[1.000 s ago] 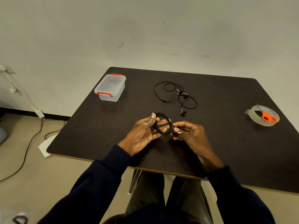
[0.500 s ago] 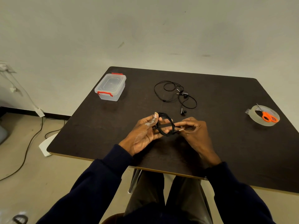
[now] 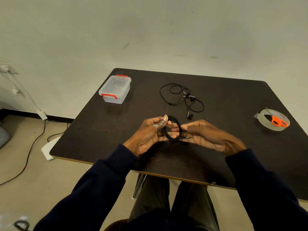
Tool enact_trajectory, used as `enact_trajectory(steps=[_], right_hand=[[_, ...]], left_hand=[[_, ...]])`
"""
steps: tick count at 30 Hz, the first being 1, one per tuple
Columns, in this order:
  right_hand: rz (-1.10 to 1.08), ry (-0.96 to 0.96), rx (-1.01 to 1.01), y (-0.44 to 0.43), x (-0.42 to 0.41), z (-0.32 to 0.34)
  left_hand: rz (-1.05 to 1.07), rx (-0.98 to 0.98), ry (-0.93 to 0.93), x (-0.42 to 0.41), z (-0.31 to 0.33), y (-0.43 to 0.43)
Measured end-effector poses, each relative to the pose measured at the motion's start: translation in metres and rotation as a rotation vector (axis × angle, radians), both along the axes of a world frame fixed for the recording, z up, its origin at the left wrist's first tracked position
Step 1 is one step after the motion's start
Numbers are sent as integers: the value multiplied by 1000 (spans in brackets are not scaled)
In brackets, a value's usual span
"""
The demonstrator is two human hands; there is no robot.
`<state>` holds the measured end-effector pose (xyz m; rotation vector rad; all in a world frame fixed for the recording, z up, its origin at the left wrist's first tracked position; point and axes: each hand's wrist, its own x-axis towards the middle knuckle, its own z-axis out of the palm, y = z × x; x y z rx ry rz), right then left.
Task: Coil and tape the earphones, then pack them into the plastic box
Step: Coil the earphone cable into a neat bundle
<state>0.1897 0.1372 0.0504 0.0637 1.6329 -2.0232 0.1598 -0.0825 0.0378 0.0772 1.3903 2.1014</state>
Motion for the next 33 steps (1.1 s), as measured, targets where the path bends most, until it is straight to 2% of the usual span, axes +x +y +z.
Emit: enact_trajectory(steps=[1, 3, 5, 6, 10, 17, 25, 29, 33], right_hand=[[18, 8, 7, 0, 0, 1], [52, 99, 167, -2, 0, -1], [-27, 198, 324, -8, 2, -6], [-110, 220, 332, -11, 4, -8], [-370, 208, 225, -29, 12, -12], [-550, 216, 131, -41, 14, -17], [-623, 121, 31, -39, 10, -24], [-643, 75, -156, -41, 9, -21], [-560, -21, -306, -38, 7, -21]], left_hand=[[-2, -5, 2, -1, 1, 0], [-7, -16, 13, -2, 1, 1], [-8, -25, 23, -3, 1, 2], [-7, -28, 25, -3, 1, 2], [28, -86, 58, -2, -4, 3], [169, -176, 92, 1, -12, 8], [297, -259, 194, 5, -11, 15], [369, -346, 299, 6, -14, 19], [371, -326, 274, 7, -11, 20]])
